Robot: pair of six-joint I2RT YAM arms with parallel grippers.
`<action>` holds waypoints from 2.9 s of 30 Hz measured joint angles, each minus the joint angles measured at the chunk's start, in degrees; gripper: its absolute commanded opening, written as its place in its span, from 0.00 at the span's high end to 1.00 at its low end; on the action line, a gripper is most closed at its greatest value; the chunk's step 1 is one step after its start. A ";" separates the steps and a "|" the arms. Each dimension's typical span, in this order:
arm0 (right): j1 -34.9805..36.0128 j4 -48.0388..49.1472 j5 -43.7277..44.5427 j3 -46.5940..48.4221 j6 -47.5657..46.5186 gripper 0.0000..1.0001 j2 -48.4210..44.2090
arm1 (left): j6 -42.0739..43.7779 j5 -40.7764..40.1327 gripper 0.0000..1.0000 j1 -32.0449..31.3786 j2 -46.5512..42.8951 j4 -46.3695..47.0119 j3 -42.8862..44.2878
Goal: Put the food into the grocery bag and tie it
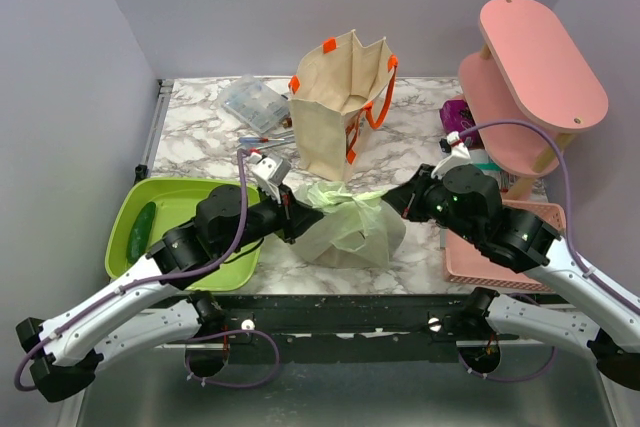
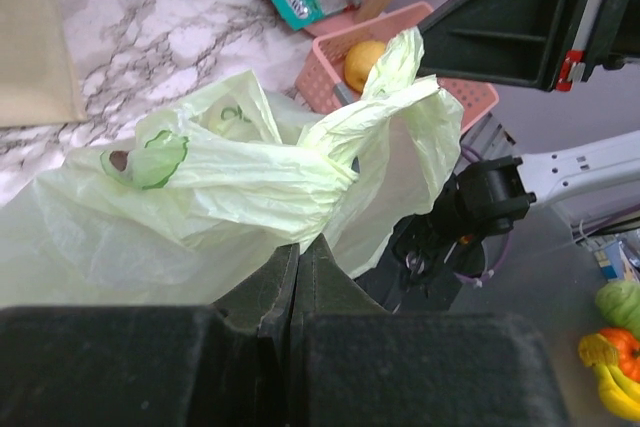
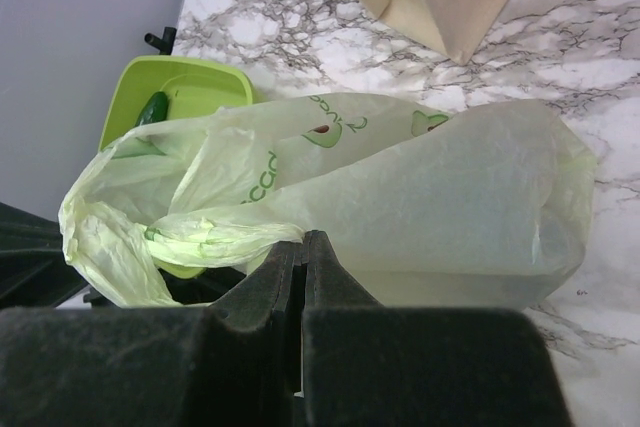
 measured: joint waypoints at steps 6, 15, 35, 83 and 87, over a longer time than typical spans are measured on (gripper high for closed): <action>0.59 -0.63 0.87 0.00 1.14 0.99 -0.31 | -0.17 -0.94 1.00 -0.09 -3.26 -8.31 0.85; 1.09 -0.52 0.70 -0.07 2.80 0.99 -0.37 | -0.96 -5.60 1.00 -0.15 -5.75 -18.43 5.90; -0.17 -6.01 11.74 -3.50 2.49 0.99 -3.87 | -0.44 -14.58 1.00 7.58 -5.75 -34.60 13.31; 0.57 15.78 -53.37 5.44 -15.85 0.51 20.90 | -2.36 20.79 1.00 0.70 -0.87 -16.81 2.54; 2.29 16.92 -53.46 5.31 -15.04 0.78 22.18 | -2.36 20.57 1.00 0.68 -0.87 -16.44 2.51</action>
